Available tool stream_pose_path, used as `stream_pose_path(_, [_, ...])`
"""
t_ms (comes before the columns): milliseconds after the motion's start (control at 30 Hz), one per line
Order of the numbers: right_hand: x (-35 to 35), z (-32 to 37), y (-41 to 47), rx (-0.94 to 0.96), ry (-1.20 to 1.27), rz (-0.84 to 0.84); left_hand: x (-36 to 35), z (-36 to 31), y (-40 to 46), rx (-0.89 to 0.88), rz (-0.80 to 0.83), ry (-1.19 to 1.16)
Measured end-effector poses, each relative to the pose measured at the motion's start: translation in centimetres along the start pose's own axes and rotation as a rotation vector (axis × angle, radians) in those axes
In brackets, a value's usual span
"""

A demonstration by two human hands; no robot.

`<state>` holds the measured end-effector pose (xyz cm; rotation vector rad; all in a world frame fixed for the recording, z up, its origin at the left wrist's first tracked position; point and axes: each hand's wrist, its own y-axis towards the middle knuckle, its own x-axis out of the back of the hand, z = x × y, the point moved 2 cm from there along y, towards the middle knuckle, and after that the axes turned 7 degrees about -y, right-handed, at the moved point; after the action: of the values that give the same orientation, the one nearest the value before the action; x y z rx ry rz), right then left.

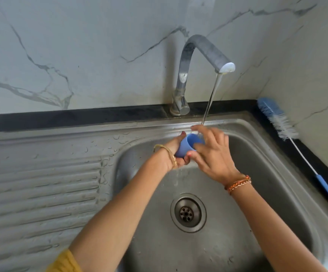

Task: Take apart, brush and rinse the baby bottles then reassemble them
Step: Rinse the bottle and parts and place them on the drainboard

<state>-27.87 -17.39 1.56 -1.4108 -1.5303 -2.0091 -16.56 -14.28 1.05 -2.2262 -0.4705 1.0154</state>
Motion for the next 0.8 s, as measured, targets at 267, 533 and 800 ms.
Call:
stream_pose_path(267, [0.2, 1.0, 1.7, -1.058, 0.891, -0.24, -2.8, 1.8, -0.1, -0.721, 0.016, 0.144])
stream_pose_path(533, [0.0, 0.3, 3.1, -1.571, 1.145, -0.092, -2.2, 2.6, 0.9, -1.216, 0.059, 0.689])
stream_pose_path(800, [1.2, 1.0, 4.4, -0.538, 0.359, -0.225, -2.9, 0.2, -1.0, -0.183, 0.058, -0.128])
